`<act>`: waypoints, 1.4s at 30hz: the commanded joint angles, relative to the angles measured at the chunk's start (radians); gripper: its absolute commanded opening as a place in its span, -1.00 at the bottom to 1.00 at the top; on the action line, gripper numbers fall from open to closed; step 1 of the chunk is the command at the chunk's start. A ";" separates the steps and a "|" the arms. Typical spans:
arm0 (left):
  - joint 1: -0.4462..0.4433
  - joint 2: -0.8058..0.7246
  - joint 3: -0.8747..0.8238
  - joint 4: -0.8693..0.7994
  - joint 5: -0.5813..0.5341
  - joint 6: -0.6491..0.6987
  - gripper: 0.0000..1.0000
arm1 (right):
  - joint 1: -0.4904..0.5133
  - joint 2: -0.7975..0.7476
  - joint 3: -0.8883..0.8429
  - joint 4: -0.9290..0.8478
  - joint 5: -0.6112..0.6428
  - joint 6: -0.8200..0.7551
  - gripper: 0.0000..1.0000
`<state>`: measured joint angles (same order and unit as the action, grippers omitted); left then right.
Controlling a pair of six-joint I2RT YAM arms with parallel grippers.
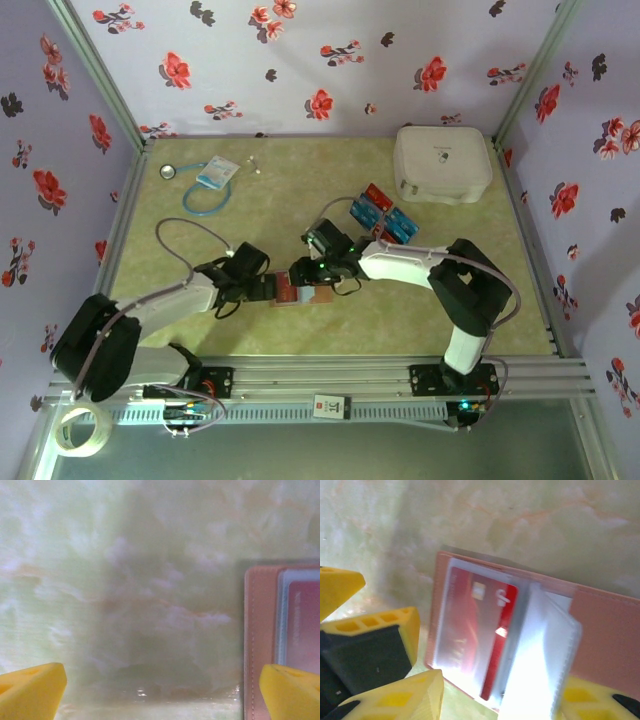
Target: Put the credit cards into the card holder
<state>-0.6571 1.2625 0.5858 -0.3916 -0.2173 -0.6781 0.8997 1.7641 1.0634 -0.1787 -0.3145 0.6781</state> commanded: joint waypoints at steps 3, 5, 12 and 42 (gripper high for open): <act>0.065 -0.118 -0.015 -0.062 -0.027 0.000 0.99 | 0.032 0.061 0.095 -0.027 -0.019 0.025 -0.05; 0.078 -0.140 -0.015 -0.074 -0.026 0.004 0.99 | 0.039 0.091 0.127 -0.031 -0.025 0.028 -0.05; 0.090 -0.175 -0.022 -0.089 -0.025 0.004 0.99 | 0.055 0.213 0.226 -0.044 -0.049 0.044 -0.05; 0.022 -0.035 0.071 -0.020 0.070 0.037 0.99 | -0.377 -0.194 0.153 -0.589 0.524 -0.472 -0.09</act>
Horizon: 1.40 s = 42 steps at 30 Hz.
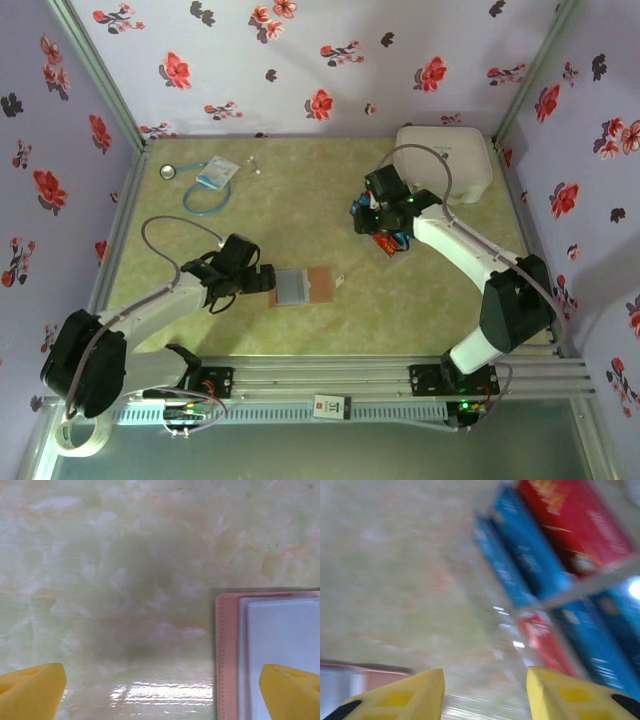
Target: Put the credit cards into the card holder
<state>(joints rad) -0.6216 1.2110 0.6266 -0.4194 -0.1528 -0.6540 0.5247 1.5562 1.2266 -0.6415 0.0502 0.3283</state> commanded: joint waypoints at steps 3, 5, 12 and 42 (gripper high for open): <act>-0.025 0.035 0.038 0.010 0.005 0.011 0.99 | -0.003 0.044 0.003 -0.152 0.218 -0.152 -0.13; -0.031 0.043 0.041 0.008 0.002 0.010 0.99 | -0.003 0.065 0.011 -0.157 0.233 -0.165 -0.18; -0.043 0.046 0.037 0.010 -0.005 0.002 0.99 | -0.003 0.119 0.022 -0.141 0.232 -0.181 -0.24; -0.059 0.068 0.031 0.016 -0.007 0.005 0.99 | -0.005 0.176 0.055 -0.149 0.075 -0.294 -0.82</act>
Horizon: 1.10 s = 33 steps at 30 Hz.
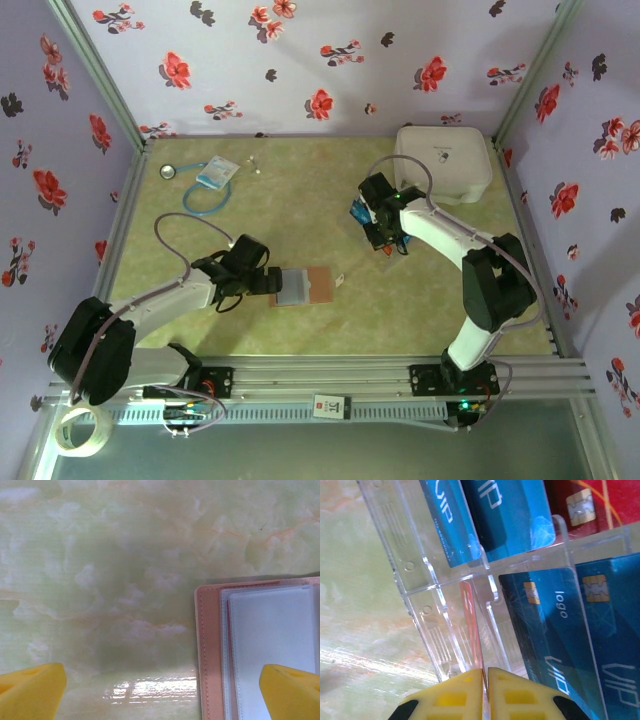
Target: Put the credit cards into the card holder
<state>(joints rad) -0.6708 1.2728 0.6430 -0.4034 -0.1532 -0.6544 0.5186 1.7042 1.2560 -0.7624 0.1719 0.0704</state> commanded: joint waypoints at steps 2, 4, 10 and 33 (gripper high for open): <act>-0.010 0.006 0.016 -0.003 -0.006 0.010 0.99 | 0.002 0.030 0.028 -0.030 -0.056 -0.045 -0.83; -0.009 0.005 0.017 -0.003 -0.006 0.011 0.99 | 0.001 0.032 0.034 -0.037 -0.058 -0.052 -0.88; -0.009 0.007 0.029 -0.015 -0.007 0.027 0.99 | 0.003 0.005 0.077 -0.073 -0.048 -0.063 -1.00; -0.075 0.059 0.044 -0.046 -0.052 0.045 0.99 | 0.155 -0.345 -0.269 0.465 -0.433 0.437 -1.00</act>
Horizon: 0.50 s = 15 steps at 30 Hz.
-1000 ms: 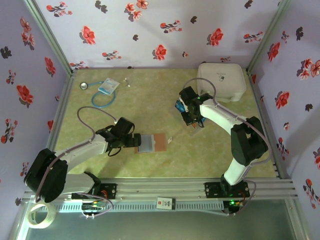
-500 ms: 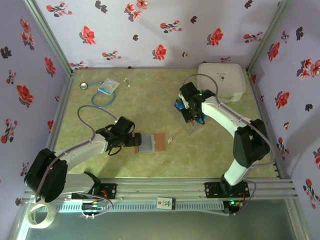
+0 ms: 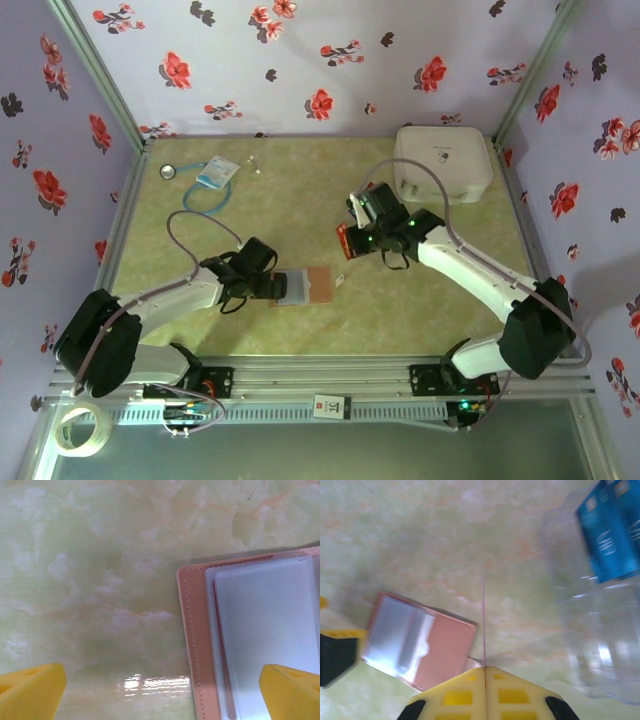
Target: Put the credit cards into the card holder
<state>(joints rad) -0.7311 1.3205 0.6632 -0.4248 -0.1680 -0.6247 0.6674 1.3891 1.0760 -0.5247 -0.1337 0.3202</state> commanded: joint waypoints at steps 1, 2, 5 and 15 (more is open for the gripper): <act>-0.017 0.014 0.026 -0.025 -0.042 0.017 0.99 | 0.006 -0.039 -0.137 0.301 -0.158 0.229 -1.00; -0.021 0.016 0.027 -0.027 -0.044 0.017 0.99 | 0.007 -0.041 -0.167 0.352 -0.174 0.264 -1.00; -0.029 0.031 0.036 -0.029 -0.053 0.022 0.99 | 0.012 -0.031 -0.259 0.499 -0.213 0.357 -1.00; -0.048 0.087 0.064 -0.022 -0.073 0.030 0.99 | 0.052 0.089 -0.371 0.727 -0.254 0.469 -1.00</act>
<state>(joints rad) -0.7692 1.3891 0.7006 -0.4309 -0.2096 -0.6167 0.7086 1.4506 0.7269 0.0864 -0.3603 0.7315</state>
